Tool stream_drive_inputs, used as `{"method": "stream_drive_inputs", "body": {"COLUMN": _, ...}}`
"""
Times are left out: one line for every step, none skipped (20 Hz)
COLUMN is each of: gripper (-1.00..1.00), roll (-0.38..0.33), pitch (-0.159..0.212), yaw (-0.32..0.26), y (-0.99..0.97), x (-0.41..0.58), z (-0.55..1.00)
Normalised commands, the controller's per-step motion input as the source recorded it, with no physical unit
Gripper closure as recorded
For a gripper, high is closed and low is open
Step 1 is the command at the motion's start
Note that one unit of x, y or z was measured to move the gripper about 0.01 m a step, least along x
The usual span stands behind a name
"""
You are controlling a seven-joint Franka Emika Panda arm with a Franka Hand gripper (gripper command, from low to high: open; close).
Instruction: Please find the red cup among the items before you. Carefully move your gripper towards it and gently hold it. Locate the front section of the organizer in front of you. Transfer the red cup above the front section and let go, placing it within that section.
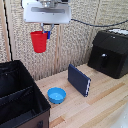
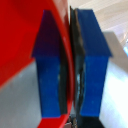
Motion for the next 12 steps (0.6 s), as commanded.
{"method": "stream_drive_inputs", "body": {"gripper": 1.00, "roll": 0.000, "pitch": -0.040, "yaw": 0.000, "y": 0.90, "x": -0.460, "z": -0.09}}
{"method": "stream_drive_inputs", "body": {"gripper": 1.00, "roll": -0.017, "pitch": -0.031, "yaw": 0.000, "y": 0.89, "x": -0.466, "z": -0.19}}
{"method": "stream_drive_inputs", "body": {"gripper": 1.00, "roll": -0.025, "pitch": -0.021, "yaw": 0.000, "y": 0.88, "x": -0.463, "z": -0.24}}
{"method": "stream_drive_inputs", "body": {"gripper": 1.00, "roll": -0.009, "pitch": 0.000, "yaw": 0.000, "y": 0.79, "x": -0.383, "z": -0.25}}
{"method": "stream_drive_inputs", "body": {"gripper": 1.00, "roll": 0.000, "pitch": 0.012, "yaw": -0.001, "y": 0.67, "x": -0.231, "z": -0.26}}
{"method": "stream_drive_inputs", "body": {"gripper": 1.00, "roll": 0.000, "pitch": 0.030, "yaw": -0.015, "y": 0.61, "x": -0.154, "z": -0.29}}
{"method": "stream_drive_inputs", "body": {"gripper": 1.00, "roll": 0.002, "pitch": 0.027, "yaw": -0.016, "y": 0.58, "x": -0.189, "z": -0.34}}
{"method": "stream_drive_inputs", "body": {"gripper": 1.00, "roll": 0.000, "pitch": 0.043, "yaw": 0.000, "y": 0.51, "x": -0.191, "z": -0.40}}
{"method": "stream_drive_inputs", "body": {"gripper": 1.00, "roll": 0.000, "pitch": 0.057, "yaw": 0.000, "y": 0.51, "x": -0.194, "z": -0.46}}
{"method": "stream_drive_inputs", "body": {"gripper": 1.00, "roll": 0.000, "pitch": 0.064, "yaw": 0.000, "y": 0.49, "x": -0.157, "z": -0.51}}
{"method": "stream_drive_inputs", "body": {"gripper": 1.00, "roll": -0.019, "pitch": 0.041, "yaw": 0.000, "y": 0.45, "x": -0.106, "z": -0.52}}
{"method": "stream_drive_inputs", "body": {"gripper": 1.00, "roll": -0.045, "pitch": 0.009, "yaw": 0.000, "y": 0.42, "x": -0.083, "z": -0.53}}
